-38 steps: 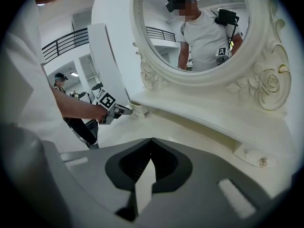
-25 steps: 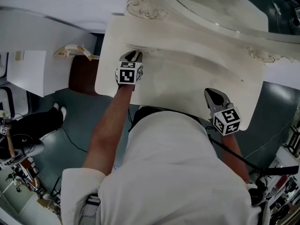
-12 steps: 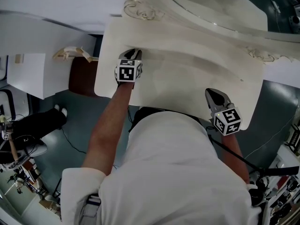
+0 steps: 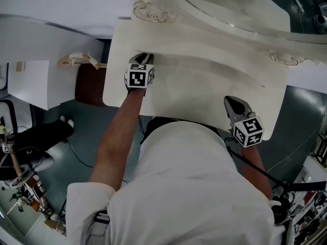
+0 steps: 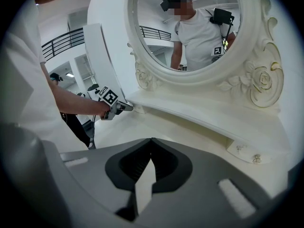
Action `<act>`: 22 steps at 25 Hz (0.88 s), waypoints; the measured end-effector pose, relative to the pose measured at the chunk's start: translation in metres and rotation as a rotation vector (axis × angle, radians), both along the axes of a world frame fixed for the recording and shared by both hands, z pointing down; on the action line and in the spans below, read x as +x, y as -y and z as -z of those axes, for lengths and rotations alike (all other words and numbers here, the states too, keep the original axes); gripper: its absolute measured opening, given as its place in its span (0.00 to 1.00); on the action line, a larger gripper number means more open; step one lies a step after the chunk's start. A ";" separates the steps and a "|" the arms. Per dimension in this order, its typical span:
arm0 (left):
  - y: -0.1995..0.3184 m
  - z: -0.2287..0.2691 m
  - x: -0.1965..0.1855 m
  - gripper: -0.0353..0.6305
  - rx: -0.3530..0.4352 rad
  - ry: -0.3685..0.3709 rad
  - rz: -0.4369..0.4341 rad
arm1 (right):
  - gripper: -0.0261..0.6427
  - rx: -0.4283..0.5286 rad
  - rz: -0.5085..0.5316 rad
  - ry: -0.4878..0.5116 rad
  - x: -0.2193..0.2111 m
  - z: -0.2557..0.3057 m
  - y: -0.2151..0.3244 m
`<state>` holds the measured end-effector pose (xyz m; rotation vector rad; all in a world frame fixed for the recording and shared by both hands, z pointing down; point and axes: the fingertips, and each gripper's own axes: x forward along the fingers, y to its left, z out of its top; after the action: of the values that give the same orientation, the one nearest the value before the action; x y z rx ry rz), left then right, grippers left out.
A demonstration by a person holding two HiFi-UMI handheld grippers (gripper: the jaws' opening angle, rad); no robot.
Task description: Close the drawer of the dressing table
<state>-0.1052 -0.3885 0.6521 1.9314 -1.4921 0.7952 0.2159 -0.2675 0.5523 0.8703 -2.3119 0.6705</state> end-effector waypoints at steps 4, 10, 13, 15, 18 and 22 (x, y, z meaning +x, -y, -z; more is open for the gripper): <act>0.000 0.000 0.000 0.20 -0.005 0.001 -0.009 | 0.04 0.001 -0.007 -0.002 0.002 0.001 -0.002; 0.000 0.000 0.000 0.20 -0.010 -0.006 -0.014 | 0.04 0.002 -0.011 -0.008 -0.003 0.002 -0.008; -0.002 -0.001 -0.002 0.22 -0.014 -0.003 -0.012 | 0.04 0.004 -0.013 -0.009 -0.007 0.003 -0.014; -0.005 -0.001 -0.007 0.26 -0.020 -0.006 -0.006 | 0.04 0.007 -0.015 -0.010 -0.011 0.004 -0.018; -0.013 0.002 -0.012 0.28 -0.021 -0.012 -0.010 | 0.04 0.013 -0.020 -0.011 -0.017 0.007 -0.024; -0.032 0.006 -0.021 0.28 -0.022 -0.031 -0.019 | 0.04 0.020 -0.022 -0.008 -0.032 0.009 -0.036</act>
<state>-0.1260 -0.3568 0.6465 1.9363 -1.4429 0.7832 0.1843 -0.2316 0.5437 0.9067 -2.3092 0.6530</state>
